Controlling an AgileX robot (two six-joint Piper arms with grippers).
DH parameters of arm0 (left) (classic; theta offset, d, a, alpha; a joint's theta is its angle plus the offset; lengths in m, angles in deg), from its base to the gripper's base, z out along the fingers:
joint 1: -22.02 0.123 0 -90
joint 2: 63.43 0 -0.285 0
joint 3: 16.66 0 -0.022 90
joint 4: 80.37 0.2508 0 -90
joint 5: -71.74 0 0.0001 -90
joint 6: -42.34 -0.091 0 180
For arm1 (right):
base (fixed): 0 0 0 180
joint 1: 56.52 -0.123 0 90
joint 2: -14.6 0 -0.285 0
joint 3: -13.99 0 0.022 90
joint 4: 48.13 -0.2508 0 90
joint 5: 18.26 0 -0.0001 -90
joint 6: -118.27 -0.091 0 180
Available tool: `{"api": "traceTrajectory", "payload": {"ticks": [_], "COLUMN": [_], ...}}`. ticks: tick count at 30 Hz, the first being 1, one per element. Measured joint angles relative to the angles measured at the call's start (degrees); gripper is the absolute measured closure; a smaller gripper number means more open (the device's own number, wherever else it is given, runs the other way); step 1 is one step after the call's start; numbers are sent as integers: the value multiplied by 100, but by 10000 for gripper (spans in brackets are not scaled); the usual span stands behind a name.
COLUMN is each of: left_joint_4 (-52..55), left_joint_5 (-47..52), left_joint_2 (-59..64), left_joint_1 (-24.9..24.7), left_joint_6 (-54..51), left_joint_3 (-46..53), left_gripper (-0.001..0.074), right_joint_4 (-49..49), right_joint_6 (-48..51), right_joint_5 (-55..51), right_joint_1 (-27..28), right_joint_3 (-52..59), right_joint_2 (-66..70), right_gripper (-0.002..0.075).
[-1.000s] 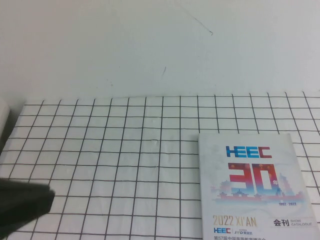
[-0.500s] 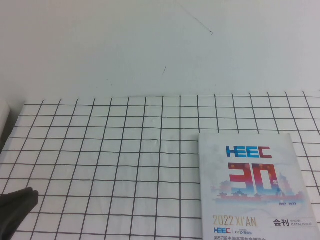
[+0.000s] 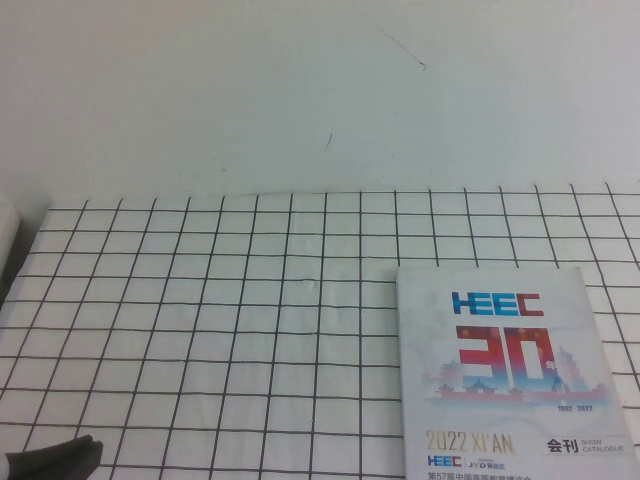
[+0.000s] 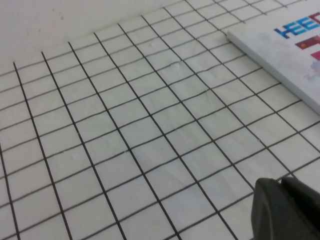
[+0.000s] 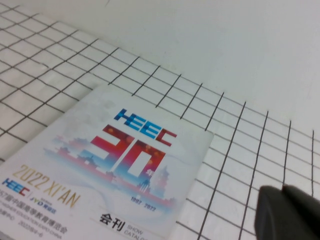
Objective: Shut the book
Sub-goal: 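Close the open booklet and leave it lying on the table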
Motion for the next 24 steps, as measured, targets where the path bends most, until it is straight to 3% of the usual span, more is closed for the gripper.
{"api": "traceTrajectory", "payload": {"ticks": [15, 24], "left_joint_4": [79, 506], "left_joint_5": [64, -1400], "left_joint_2": [-213, -1373], "left_joint_1": [63, 782], "left_joint_6": [122, 380], "left_joint_3": [786, 1907], "left_gripper": [739, 739], "right_joint_4": [26, 26], "right_joint_6": [0, 0], "right_joint_5": [-41, -130], "right_joint_1": [0, 0], "right_joint_3": [569, 578], "right_joint_2": [0, 0], "right_gripper": [729, 729]}}
